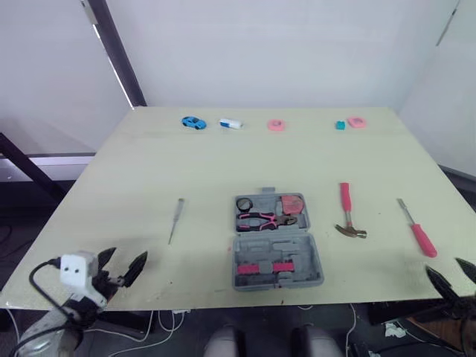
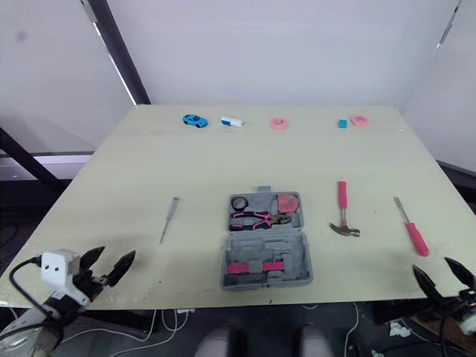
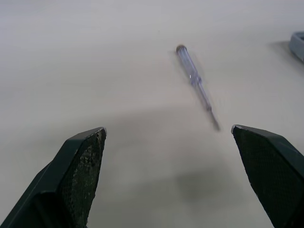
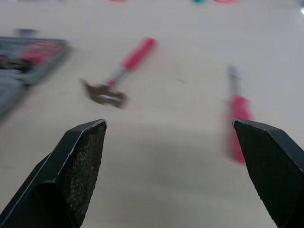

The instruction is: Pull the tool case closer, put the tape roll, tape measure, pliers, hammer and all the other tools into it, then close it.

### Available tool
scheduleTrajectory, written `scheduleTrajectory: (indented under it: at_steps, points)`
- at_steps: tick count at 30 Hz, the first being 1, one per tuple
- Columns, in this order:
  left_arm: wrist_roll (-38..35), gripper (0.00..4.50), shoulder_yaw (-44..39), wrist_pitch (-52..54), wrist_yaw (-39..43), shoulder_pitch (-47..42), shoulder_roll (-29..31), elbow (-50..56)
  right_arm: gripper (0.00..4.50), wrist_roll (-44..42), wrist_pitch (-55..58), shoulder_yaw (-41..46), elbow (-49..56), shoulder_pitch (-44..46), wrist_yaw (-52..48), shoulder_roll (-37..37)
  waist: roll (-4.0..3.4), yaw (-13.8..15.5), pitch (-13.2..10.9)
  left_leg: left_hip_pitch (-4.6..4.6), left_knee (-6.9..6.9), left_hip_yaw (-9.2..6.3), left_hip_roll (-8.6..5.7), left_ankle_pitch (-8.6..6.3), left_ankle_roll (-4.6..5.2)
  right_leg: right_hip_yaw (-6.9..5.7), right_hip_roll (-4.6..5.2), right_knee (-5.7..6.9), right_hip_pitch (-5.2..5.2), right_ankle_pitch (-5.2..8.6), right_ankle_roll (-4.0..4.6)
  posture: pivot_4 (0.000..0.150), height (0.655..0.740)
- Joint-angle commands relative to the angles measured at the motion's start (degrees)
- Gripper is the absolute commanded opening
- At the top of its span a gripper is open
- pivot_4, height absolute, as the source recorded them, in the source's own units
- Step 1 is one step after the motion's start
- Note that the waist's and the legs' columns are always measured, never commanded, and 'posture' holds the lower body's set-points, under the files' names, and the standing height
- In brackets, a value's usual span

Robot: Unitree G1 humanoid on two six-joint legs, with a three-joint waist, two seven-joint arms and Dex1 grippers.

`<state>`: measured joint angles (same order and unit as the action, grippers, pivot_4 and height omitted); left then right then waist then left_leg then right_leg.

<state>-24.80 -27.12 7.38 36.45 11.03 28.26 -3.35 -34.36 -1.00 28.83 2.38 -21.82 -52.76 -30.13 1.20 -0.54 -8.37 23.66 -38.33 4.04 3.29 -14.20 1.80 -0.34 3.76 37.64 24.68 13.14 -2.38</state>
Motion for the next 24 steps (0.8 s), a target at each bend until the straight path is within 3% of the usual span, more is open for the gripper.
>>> scheduleTrajectory:
  at_steps: [1,12,19,22,24]
  points:
    - [1.23,4.50,2.29,2.62,-2.83,-2.80,0.09,2.40,4.47,-2.05,3.08,-4.07,8.30,0.52,-3.53,-1.91,0.00,0.08,0.00,0.01,0.00,0.00,0.00,0.00,0.00,0.00,0.00,-0.01,0.00,0.00,0.00,0.150,0.7395]
    - [9.23,4.50,10.55,6.67,-14.18,-17.84,-3.87,-6.82,4.47,0.63,4.20,-17.40,14.81,11.53,-11.21,-6.01,0.22,0.68,-0.05,0.04,-0.03,0.05,-0.17,0.02,0.03,-0.06,-0.23,-0.04,-0.07,-0.14,0.22,0.150,0.7395]
    - [12.70,4.50,14.35,7.17,-14.76,-24.93,-3.75,-15.58,4.47,1.72,3.97,-20.53,13.72,19.67,-11.33,-5.69,0.30,1.17,-0.06,0.05,-0.08,0.07,-0.18,0.03,0.02,-0.09,-0.36,0.00,-0.12,-0.17,0.24,0.150,0.7395]
    - [13.22,3.64,14.97,6.31,-13.54,-27.51,-3.29,-20.35,4.50,1.71,4.22,-20.71,13.11,20.96,-11.24,-5.62,0.33,1.36,-0.06,0.08,-0.06,0.06,-0.17,0.02,0.02,-0.09,-0.36,-0.02,-0.13,-0.28,0.06,0.150,0.7395]
    - [13.40,2.72,15.50,6.37,-12.33,-27.97,-2.87,-21.96,4.50,1.61,4.25,-20.86,13.07,21.39,-11.44,-5.65,0.31,1.39,-0.06,0.08,-0.05,0.05,-0.17,0.02,0.02,-0.11,-0.36,-0.02,-0.13,-0.29,0.05,0.150,0.7395]
